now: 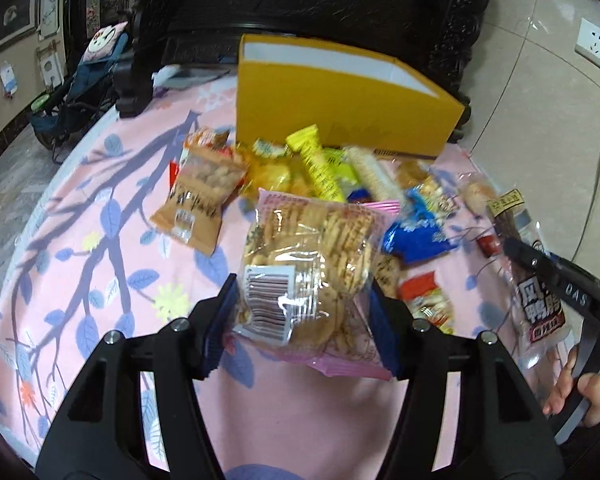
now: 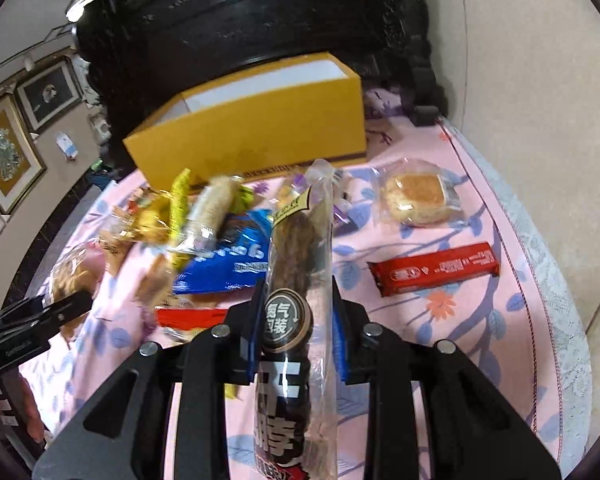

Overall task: Organize snacks
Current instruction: 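Lower both held snacks into the yellow box and open both tools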

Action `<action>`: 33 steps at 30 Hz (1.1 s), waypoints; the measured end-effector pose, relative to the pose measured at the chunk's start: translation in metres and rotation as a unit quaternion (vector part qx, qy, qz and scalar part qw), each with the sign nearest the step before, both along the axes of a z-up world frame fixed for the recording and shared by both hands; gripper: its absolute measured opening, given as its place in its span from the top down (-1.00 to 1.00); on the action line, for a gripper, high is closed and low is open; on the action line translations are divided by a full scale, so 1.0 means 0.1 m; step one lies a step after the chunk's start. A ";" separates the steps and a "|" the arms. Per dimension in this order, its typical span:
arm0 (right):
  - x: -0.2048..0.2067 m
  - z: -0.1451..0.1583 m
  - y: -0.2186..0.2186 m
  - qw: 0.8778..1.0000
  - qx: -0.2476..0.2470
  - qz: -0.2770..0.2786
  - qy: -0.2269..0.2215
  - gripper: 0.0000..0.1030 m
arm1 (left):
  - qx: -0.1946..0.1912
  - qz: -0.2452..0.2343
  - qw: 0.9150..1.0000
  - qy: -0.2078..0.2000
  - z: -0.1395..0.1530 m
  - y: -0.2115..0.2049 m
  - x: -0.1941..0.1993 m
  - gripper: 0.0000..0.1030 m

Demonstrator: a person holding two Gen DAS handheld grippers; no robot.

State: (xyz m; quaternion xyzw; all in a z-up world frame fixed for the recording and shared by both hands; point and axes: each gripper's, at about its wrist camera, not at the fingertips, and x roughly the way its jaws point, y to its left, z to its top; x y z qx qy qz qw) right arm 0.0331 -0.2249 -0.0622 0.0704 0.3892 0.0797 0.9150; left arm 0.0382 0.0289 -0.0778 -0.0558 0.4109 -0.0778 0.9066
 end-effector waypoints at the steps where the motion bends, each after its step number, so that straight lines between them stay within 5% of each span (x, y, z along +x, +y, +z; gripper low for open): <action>1: 0.02 0.03 0.01 1.000 0.002 0.003 -0.002 0.44 | 0.006 -0.002 1.000 -0.004 0.06 -0.05 0.02 -0.19; 9: 0.51 0.29 0.16 0.999 0.038 0.038 0.010 0.44 | 0.016 -0.011 1.000 -0.005 0.39 -0.27 0.62 -0.20; 18: 1.79 0.98 0.35 0.999 0.024 0.030 -0.009 0.44 | 0.014 0.021 0.999 -0.032 1.06 -0.39 1.86 -0.20; 30: 2.90 1.06 0.49 0.999 -0.005 0.003 -0.032 0.40 | 0.027 0.032 0.999 -0.020 1.03 -0.40 2.61 -0.22; 31: 2.99 1.02 0.51 1.000 -0.016 0.002 -0.025 0.30 | 0.028 0.033 0.999 -0.019 1.00 -0.39 2.69 -0.23; 32: 3.05 1.00 0.51 1.000 -0.025 0.002 -0.012 -0.07 | 0.029 0.030 0.999 -0.015 0.98 -0.39 2.73 -0.34; 33: 3.10 0.94 0.50 1.000 -0.031 0.001 0.004 -0.26 | 0.029 0.027 0.999 -0.010 0.95 -0.39 2.77 -0.61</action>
